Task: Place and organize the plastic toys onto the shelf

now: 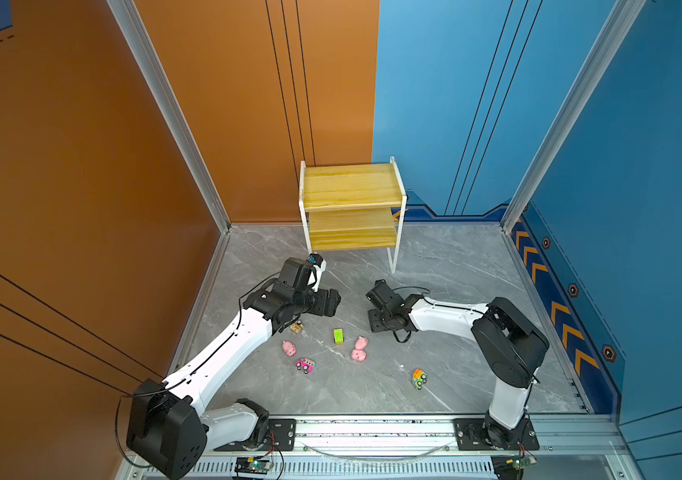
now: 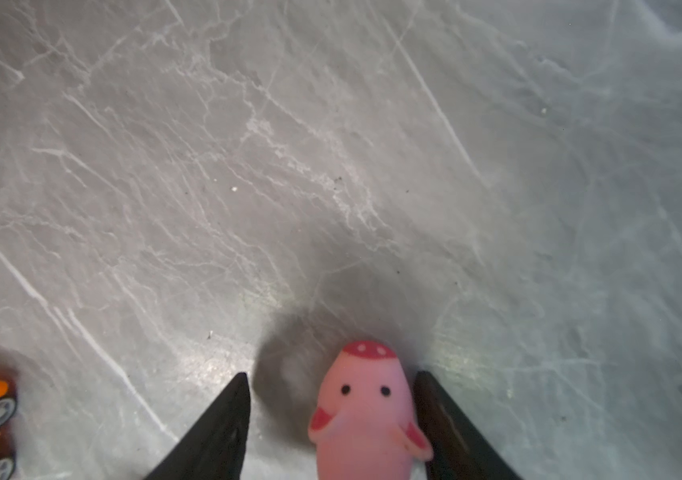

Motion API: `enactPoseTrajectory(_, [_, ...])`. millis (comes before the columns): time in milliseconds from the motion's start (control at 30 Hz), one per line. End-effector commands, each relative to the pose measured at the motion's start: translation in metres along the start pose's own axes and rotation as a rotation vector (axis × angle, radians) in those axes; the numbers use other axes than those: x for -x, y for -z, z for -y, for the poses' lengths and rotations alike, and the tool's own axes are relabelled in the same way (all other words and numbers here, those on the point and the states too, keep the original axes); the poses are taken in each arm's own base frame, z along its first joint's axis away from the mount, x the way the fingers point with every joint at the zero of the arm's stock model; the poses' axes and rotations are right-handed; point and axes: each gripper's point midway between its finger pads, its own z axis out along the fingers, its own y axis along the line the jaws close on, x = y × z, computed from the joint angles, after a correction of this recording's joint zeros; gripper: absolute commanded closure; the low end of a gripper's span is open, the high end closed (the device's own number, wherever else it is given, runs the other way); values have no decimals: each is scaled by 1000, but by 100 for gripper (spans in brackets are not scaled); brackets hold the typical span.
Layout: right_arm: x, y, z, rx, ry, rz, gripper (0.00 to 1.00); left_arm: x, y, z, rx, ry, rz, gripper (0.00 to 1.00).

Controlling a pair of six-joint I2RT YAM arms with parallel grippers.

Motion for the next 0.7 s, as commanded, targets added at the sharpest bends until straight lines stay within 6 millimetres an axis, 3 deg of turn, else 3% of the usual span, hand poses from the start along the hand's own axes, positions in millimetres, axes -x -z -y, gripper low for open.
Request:
enactPoseTrajectory(0, [-33,-1,26,-94,46,-81,36,1,2,1,-20,19,6,9])
enactPoseTrajectory(233, [-52,0,41,-97,18,-87,36,1,2,0,-15,5,9,9])
enactPoseTrajectory(533, [-53,-10,62,-79,-37,-59,38,-13,0,36,-102,-175,-3,8])
enactPoseTrajectory(567, [-49,-11,74,-92,-68,-54,38,-16,-1,39,-101,-202,-8,8])
enactPoseTrajectory(667, [-46,-11,83,-81,-92,-38,38,-23,-2,47,-101,-279,-16,7])
